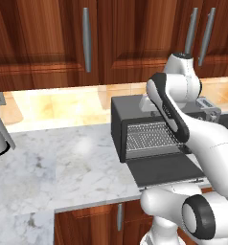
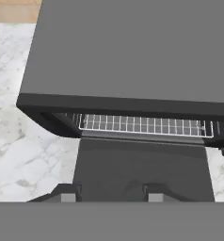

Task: Pick up the bagel from the plate, place it on the toaster oven rack, close the door, and set the timer.

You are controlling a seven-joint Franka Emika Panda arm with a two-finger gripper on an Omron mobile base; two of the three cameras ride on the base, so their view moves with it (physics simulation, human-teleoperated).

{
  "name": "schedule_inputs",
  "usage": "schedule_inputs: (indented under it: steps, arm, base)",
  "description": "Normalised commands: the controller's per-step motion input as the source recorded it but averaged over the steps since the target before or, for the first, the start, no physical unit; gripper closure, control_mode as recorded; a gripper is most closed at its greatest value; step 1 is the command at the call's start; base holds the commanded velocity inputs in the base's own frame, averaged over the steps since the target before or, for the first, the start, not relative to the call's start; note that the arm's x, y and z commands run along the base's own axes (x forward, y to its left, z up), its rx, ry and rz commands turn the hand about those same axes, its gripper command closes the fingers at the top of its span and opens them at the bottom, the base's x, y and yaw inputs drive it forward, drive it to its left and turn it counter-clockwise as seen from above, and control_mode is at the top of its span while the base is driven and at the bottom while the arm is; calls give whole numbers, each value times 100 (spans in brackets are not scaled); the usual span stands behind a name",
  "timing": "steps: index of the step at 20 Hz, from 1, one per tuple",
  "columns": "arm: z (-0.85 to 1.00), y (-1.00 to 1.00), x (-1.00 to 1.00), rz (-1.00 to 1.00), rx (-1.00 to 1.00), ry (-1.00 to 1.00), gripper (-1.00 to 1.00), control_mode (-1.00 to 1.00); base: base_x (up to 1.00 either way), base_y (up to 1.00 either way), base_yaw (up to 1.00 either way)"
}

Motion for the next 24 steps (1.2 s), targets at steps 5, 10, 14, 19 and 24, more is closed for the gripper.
schedule_inputs:
  steps: [5, 10, 14, 19, 24]
  arm:
    - [-1, -30, -7, -2, 2, 0, -100, -100]
    - [-1, -61, -12, -6, 9, 0, -100, -100]
    - [-9, -54, -10, -6, 7, 0, -100, -100]
    - [-20, -58, -14, -8, 5, 0, -100, -100]
    - [-26, -54, -10, -8, 0, 2, -100, -100]
  base:
    - [0, 0, 0]
    - [0, 0, 0]
    - [0, 0, 0]
    - [0, 0, 0]
    - [0, 0, 0]
